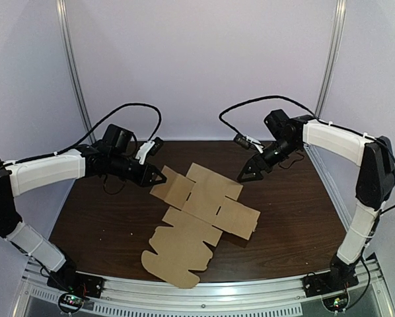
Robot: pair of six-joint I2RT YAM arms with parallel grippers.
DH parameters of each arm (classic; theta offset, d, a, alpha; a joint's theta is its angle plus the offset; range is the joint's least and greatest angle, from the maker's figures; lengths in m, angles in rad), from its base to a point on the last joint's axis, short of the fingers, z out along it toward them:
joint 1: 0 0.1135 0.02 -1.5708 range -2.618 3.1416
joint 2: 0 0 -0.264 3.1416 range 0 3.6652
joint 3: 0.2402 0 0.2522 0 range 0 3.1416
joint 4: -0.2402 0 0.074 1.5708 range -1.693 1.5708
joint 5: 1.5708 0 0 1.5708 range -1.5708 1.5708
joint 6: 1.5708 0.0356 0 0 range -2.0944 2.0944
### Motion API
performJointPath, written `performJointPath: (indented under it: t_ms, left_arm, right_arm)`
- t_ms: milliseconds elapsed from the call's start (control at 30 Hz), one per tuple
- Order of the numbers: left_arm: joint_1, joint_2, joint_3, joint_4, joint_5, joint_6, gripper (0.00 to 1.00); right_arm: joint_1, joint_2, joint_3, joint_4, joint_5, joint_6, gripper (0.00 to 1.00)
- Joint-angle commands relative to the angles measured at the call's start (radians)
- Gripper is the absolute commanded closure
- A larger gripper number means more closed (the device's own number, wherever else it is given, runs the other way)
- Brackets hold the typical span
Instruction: Fold the paper box
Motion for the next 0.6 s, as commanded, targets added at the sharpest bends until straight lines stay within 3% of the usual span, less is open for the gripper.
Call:
performJointPath:
  t_ms: [0, 167, 433, 567]
  left_arm:
    - [-0.015, 0.016, -0.01, 0.048, 0.046, 0.029, 1.0]
    - [-0.016, 0.011, -0.014, 0.052, 0.052, 0.029, 1.0]
    - [-0.015, 0.01, -0.026, 0.089, 0.08, 0.009, 1.0]
    - [-0.016, 0.013, -0.031, 0.096, 0.093, 0.008, 1.0]
  right_arm:
    - [0.035, 0.065, 0.111, -0.056, -0.005, -0.048, 0.05]
    - [0.066, 0.167, 0.226, -0.127, -0.027, -0.094, 0.08]
    - [0.098, 0.233, 0.255, -0.09, -0.053, -0.056, 0.19]
    - [0.116, 0.256, 0.266, -0.116, -0.094, -0.089, 0.33]
